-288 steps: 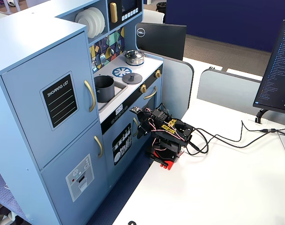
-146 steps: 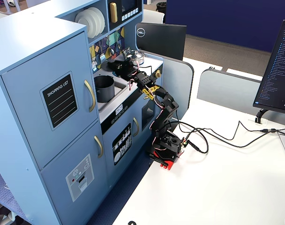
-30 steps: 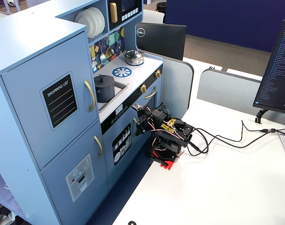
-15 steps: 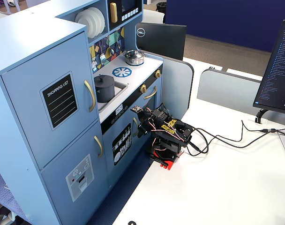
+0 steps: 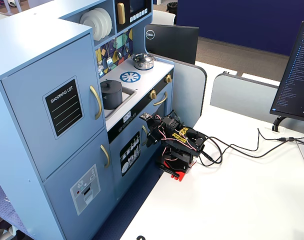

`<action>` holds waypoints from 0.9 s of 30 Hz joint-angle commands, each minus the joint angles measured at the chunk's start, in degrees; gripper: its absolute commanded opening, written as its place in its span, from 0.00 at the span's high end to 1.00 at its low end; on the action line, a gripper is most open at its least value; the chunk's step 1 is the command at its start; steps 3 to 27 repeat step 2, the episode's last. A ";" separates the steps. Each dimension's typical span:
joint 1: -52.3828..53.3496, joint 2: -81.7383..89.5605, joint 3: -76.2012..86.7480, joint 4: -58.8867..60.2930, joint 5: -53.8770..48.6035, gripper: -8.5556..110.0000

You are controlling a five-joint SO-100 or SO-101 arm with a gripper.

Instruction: Pick up the lid from the counter and put it on the gray recipient

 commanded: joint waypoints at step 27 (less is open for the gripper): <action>0.97 -0.88 -0.09 10.02 -0.26 0.89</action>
